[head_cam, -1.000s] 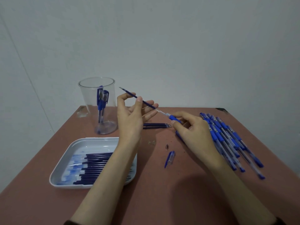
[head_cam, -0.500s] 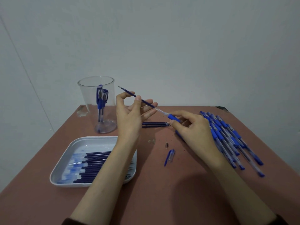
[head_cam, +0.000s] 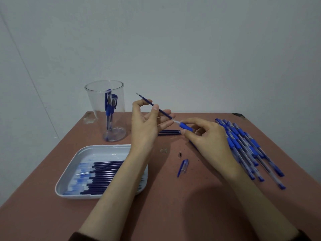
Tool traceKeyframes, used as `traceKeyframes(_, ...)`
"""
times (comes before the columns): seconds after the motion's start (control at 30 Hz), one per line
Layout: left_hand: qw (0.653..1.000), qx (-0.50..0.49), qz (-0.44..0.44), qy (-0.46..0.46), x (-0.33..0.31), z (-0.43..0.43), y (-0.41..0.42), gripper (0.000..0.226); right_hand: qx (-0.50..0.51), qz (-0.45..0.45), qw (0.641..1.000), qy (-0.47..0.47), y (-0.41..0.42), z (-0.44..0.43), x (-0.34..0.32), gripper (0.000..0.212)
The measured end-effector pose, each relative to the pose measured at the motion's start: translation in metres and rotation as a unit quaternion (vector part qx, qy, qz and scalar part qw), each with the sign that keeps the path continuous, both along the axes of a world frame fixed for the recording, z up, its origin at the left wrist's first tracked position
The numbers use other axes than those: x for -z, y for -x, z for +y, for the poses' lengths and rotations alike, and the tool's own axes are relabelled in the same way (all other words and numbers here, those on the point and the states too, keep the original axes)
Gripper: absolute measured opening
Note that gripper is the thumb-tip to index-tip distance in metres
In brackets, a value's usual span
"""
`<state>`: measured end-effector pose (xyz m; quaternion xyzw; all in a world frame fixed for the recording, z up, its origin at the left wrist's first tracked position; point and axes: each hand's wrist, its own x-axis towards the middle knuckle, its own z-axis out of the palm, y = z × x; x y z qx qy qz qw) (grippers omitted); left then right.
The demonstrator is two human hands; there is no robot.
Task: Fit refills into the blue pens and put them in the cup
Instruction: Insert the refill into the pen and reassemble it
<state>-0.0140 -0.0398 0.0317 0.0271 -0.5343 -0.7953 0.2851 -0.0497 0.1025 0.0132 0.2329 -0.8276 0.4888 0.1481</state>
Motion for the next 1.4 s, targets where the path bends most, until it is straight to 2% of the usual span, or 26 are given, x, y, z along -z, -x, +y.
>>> traceKeyframes(0.2, 0.995, 0.038, -0.05, 0.074, 0.006, 0.005, 0.003, 0.007, -0.016, -0.018, 1.0, 0.02, 0.0, -0.002, -0.001, 0.018)
traceKeyframes(0.33, 0.987, 0.075, -0.082, 0.117, 0.008, 0.008, 0.003, 0.006, -0.05, -0.075, 0.993, 0.075, -0.001, -0.003, -0.003, 0.016)
traceKeyframes(0.47, 0.981, 0.104, -0.094, 0.136, 0.008, 0.006, 0.001, 0.017, -0.098, -0.206, 0.956, 0.183, -0.003, -0.003, -0.006, 0.018)
traceKeyframes(0.57, 0.973, 0.085, -0.107, 0.184, 0.011, 0.001, 0.003, 0.018, -0.122, -0.26, 0.928, 0.238, 0.001, 0.0, -0.008, 0.019)
traceKeyframes(0.63, 0.948, 0.057, -0.131, 0.285, 0.014, -0.002, 0.005, 0.019, -0.141, -0.274, 0.912, 0.269, 0.003, 0.002, -0.009, 0.02)
traceKeyframes(0.7, 0.893, 0.069, -0.166, 0.412, 0.016, -0.005, 0.006, 0.022, -0.15, -0.281, 0.903, 0.289, 0.003, 0.003, -0.01, 0.021)
traceKeyframes(0.77, 0.838, 0.102, -0.192, 0.5, 0.019, -0.004, 0.003, 0.025, -0.149, -0.285, 0.899, 0.296, 0.003, 0.005, -0.01, 0.021)
traceKeyframes(0.93, 0.771, 0.126, -0.22, 0.585, 0.022, -0.001, 0.001, 0.022, -0.144, -0.279, 0.904, 0.29, 0.003, 0.004, -0.012, 0.02)
traceKeyframes(1.07, 0.753, 0.111, -0.209, 0.614, 0.025, 0.001, 0.001, 0.016, -0.143, -0.281, 0.904, 0.288, 0.001, 0.003, -0.012, 0.02)
traceKeyframes(1.13, 0.763, 0.085, -0.195, 0.61, 0.024, 0.001, 0.002, 0.013, -0.138, -0.28, 0.906, 0.286, 0.001, 0.003, -0.012, 0.019)
traceKeyframes(1.17, 0.786, 0.058, -0.184, 0.587, 0.023, 0.0, 0.003, 0.011, -0.131, -0.278, 0.908, 0.283, 0.001, 0.003, -0.012, 0.019)
traceKeyframes(1.2, 0.824, 0.028, -0.175, 0.538, 0.022, -0.002, 0.005, 0.011, -0.123, -0.271, 0.914, 0.277, 0.0, 0.002, -0.012, 0.018)
traceKeyframes(1.27, 0.931, 0.013, -0.156, 0.329, 0.015, -0.007, 0.005, 0.01, -0.104, -0.242, 0.931, 0.252, 0.0, 0.001, -0.012, 0.018)
traceKeyframes(1.3, 0.968, 0.03, -0.14, 0.205, 0.011, -0.009, 0.003, 0.008, -0.097, -0.222, 0.941, 0.236, -0.001, 0.001, -0.011, 0.018)
traceKeyframes(1.33, 0.985, 0.051, -0.123, 0.106, 0.008, -0.01, 0.002, 0.008, -0.092, -0.202, 0.95, 0.221, -0.002, 0.0, -0.011, 0.018)
traceKeyframes(1.4, 0.992, 0.074, -0.105, 0.014, 0.005, -0.011, 0.0, 0.012, -0.084, -0.17, 0.964, 0.188, -0.002, -0.001, -0.01, 0.018)
